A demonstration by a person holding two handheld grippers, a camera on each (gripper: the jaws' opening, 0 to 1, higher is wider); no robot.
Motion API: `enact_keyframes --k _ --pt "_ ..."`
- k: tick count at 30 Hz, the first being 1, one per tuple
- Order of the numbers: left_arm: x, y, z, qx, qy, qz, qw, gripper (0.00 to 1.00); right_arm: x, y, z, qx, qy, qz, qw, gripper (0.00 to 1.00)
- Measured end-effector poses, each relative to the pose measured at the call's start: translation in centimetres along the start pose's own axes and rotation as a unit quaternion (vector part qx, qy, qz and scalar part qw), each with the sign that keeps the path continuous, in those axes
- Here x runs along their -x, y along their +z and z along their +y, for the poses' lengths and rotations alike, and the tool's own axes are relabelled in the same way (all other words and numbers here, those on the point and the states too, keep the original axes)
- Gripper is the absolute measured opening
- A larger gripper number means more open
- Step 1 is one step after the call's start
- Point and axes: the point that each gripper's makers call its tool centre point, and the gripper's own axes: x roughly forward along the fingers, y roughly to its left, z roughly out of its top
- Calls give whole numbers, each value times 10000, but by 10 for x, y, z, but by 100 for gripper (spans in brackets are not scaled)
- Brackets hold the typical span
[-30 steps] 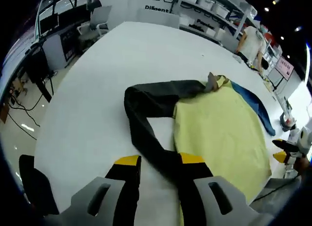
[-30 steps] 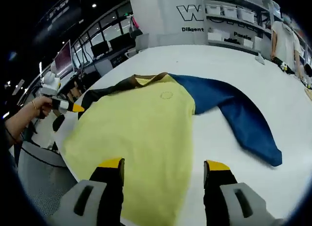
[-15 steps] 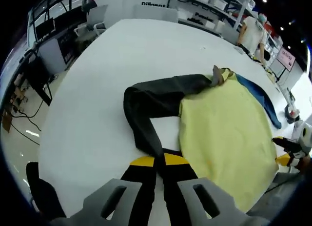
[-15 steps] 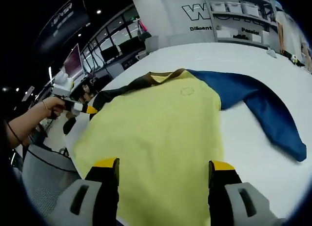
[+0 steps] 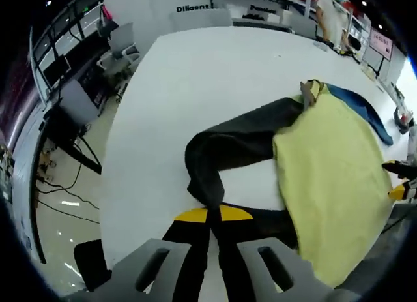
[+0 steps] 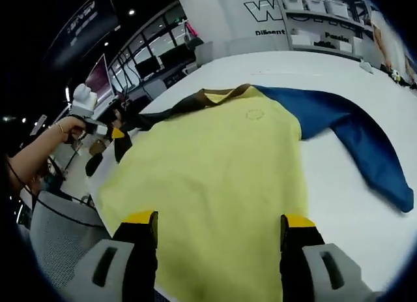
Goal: Fold the garment on the visible template until the final outline fits inside the template.
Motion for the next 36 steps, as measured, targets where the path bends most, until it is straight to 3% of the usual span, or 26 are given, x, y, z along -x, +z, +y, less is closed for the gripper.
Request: enact_keyframes --k 6,9,12,15,18,20,22,27,33,36 --pt "-4 23 24 -990 573 -150 9933 0 0 0 -1 -22 13 -31 10000 74" --pt "-4 23 28 -1101 710 -42 9914 1 1 0 -2 -15 2 -29 10000 72" --pt "-6 21 32 -1003 733 10 9923 8 1 0 -2 -12 1 -29 10000 72" --pt "-5 24 17 -647 357 -196 9971 20 1 3 -1 -141 62 -60 9999 74" --pt "0 27 -1 -257 -148 -187 9994 27 4 22 -3 -48 34 -397 9992 75" --pt "6 38 -3 -426 -171 -377 9982 29 6 39 -4 58 38 -571 9983 75" --pt "9 48 -10 -343 -309 -518 9976 33 7 50 -3 125 83 -650 9978 76" --pt "20 71 -42 -326 -827 -876 9922 41 6 81 -6 229 143 -912 9955 81" --pt "25 90 -83 1 -1512 -1254 9805 35 3 108 -10 293 251 -1122 9929 88" --pt "22 94 -95 -68 -1608 -1326 9780 36 2 120 -12 290 307 -1197 9919 92"
